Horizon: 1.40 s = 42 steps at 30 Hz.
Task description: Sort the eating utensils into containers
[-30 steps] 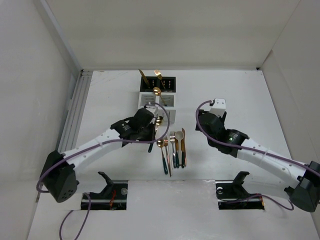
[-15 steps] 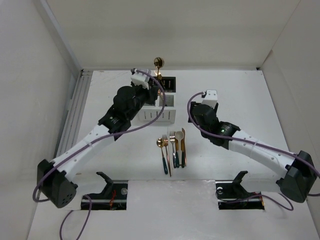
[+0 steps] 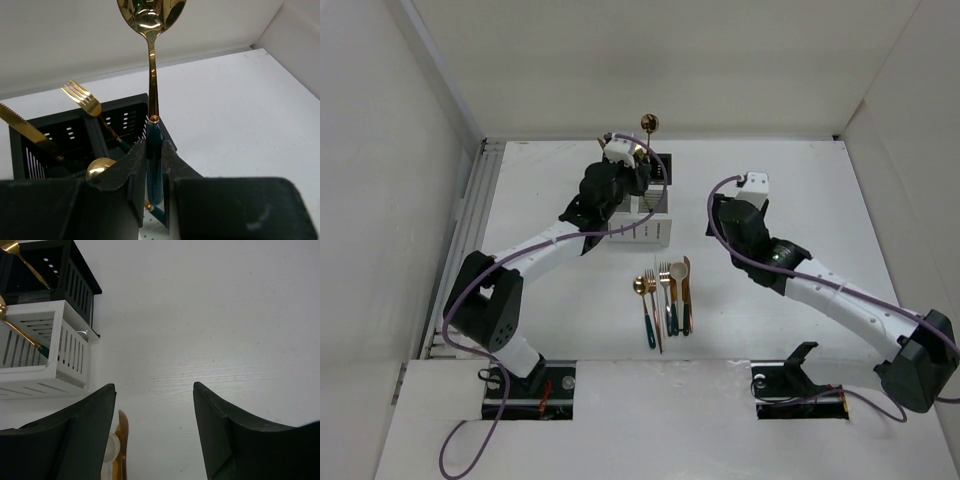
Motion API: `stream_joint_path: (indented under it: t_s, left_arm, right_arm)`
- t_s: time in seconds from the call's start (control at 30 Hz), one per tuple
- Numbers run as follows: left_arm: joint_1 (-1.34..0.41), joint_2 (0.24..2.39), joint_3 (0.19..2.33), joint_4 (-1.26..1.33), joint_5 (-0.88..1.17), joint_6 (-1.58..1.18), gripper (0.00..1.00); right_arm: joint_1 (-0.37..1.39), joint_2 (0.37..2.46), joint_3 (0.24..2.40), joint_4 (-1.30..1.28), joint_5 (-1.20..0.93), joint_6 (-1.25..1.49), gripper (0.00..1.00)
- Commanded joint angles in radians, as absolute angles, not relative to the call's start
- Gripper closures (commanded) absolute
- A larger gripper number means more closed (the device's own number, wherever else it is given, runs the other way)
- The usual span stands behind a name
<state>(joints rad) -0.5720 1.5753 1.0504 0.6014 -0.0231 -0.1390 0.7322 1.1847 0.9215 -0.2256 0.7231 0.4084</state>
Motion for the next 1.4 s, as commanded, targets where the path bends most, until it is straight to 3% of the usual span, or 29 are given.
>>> stream_joint_path:
  t_s: [0.0, 0.47, 0.53, 0.57, 0.63, 0.7, 1.07, 1.2, 1.37]
  left_arm:
    - [-0.574, 1.578, 1.069, 0.726, 0.031, -0.186, 1.00]
    - [-0.583, 1.694, 1.057, 0.675, -0.005, -0.223, 0.99]
    - [-0.583, 1.704, 1.066, 0.675, -0.005, -0.222, 0.89]
    - [-0.583, 1.716, 1.066, 0.675, -0.005, -0.222, 0.74]
    - [-0.583, 1.717, 1.066, 0.666, -0.024, -0.222, 0.57]
    - [-0.583, 1.726, 1.066, 0.631, -0.061, -0.222, 0.50]
    - [-0.666, 1.500, 1.206, 0.364, -0.290, -0.009, 0.57]
    - [-0.687, 1.382, 1.168, 0.060, -0.112, -0.086, 0.57]
    - [-0.794, 1.298, 0.959, -0.069, -0.063, -0.163, 0.61]
  right_arm:
    - [0.727, 1.155, 0.965, -0.248, 0.727, 0.394, 0.32]
    - [0.727, 1.054, 0.924, -0.313, 0.782, 0.403, 0.32]
    - [0.727, 1.045, 0.923, -0.324, 0.793, 0.414, 0.32]
    - [0.727, 1.045, 0.923, -0.337, 0.793, 0.414, 0.32]
    - [0.727, 1.034, 0.923, -0.353, 0.805, 0.414, 0.32]
    - [0.727, 1.025, 0.923, -0.362, 0.814, 0.423, 0.32]
    - [0.736, 1.041, 0.934, -0.362, 0.761, 0.390, 0.28]
    - [0.746, 1.042, 0.934, -0.362, 0.752, 0.436, 0.28]
    - [0.769, 1.009, 0.871, -0.362, 0.713, 0.515, 0.28]
